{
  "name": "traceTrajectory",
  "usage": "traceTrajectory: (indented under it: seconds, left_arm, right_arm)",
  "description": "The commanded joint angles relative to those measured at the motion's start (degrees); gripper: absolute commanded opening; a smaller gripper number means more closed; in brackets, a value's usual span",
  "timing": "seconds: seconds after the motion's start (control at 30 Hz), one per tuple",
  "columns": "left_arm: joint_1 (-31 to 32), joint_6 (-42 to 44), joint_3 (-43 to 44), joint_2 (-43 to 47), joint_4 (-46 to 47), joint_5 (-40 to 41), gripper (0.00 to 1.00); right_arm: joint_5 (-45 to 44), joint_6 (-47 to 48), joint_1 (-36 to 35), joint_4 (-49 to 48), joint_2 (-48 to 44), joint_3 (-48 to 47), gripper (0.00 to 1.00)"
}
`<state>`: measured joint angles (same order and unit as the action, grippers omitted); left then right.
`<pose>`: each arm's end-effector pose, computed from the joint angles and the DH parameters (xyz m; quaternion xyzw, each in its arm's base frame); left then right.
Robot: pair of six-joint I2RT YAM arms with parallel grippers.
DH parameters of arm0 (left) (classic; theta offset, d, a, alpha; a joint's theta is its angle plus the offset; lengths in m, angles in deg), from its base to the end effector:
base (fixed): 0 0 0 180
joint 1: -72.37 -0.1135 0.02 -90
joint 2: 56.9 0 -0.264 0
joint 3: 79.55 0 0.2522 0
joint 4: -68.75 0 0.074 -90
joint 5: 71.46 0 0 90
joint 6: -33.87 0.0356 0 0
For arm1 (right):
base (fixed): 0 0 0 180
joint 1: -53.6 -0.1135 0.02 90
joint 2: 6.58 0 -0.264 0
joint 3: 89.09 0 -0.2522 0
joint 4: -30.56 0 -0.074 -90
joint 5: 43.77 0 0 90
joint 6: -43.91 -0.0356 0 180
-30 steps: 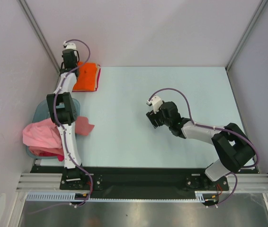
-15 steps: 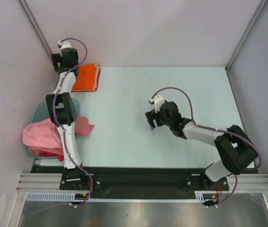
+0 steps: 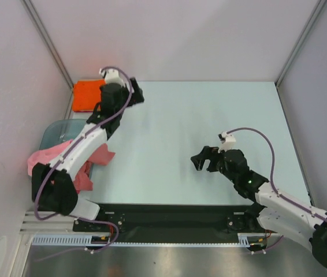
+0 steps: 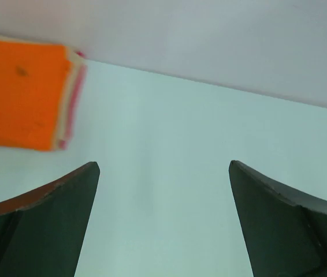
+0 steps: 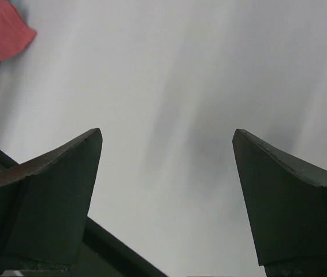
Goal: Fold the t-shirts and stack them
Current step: Reset both grippers
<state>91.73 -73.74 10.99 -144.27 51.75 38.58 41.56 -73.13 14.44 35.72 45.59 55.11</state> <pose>0.3475 -0.1092 0.3655 -0.0955 0.7766 -0.0627 0.6195 0.1584 0.1253 0.2108 -0.0644 0.8239 0.2788 0.4893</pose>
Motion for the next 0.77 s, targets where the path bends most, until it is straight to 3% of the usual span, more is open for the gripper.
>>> traceTrajectory:
  seconds: [0.0,0.07,0.1,0.13,0.17,0.3,0.37,0.47,0.5,0.53,0.63,0.7,0.73]
  left_arm:
    - [-0.6,-15.5,-18.8,8.3,5.5,-19.1,1.0]
    - [0.5,-23.5,-29.0,13.3,16.3,-25.6,1.0]
    - [4.3,-29.4,-45.0,22.3,24.1,-32.4,1.0]
    - [4.3,-29.5,-45.1,22.4,25.8,-32.5,1.0]
    - [5.4,-29.9,-50.8,24.7,27.1,-33.1,1.0]
    - [10.5,-32.7,-63.1,40.0,33.0,-36.0,1.0]
    - [11.1,-36.4,-71.6,45.9,39.8,-37.5,1.0]
    - [11.1,-43.5,-84.8,57.3,50.9,-40.1,1.0]
    - [11.1,-46.7,-87.7,63.5,53.9,-42.0,1.0]
    - [11.1,-45.5,-88.4,66.3,49.2,-43.8,1.0]
    - [11.8,-45.7,-88.9,73.8,47.5,-49.9,1.0]
    - [11.8,-50.5,-89.0,74.8,52.6,-53.4,1.0]
    - [11.8,-52.9,-89.1,75.2,61.0,-56.7,1.0]
  right_arm:
    - [-6.6,-13.8,-0.1,6.9,-5.9,1.5,1.0]
    - [-6.6,-18.8,0.1,7.7,-10.1,3.3,1.0]
    - [-5.5,-23.5,0.2,6.0,-14.2,9.5,1.0]
    - [-5.4,-23.6,0.2,5.1,-15.7,9.6,1.0]
    - [-5.1,-27.3,0.2,4.0,-16.7,11.3,1.0]
    - [-1.7,-37.7,0.8,-2.9,-20.7,22.1,1.0]
    - [-1.6,-41.0,0.8,-8.1,-21.1,26.5,1.0]
    - [-3.2,-46.0,0.5,-5.5,-19.9,27.2,1.0]
    - [-2.9,-45.4,0.6,-5.6,-19.6,27.3,1.0]
    - [-3.0,-45.3,0.4,-5.0,-19.3,27.2,1.0]
    - [-0.8,-42.2,0.2,-6.2,-18.0,27.2,1.0]
    - [6.2,-39.7,0.3,-9.2,-18.6,27.4,1.0]
    - [9.5,-37.4,-0.6,-15.0,-19.3,27.7,1.0]
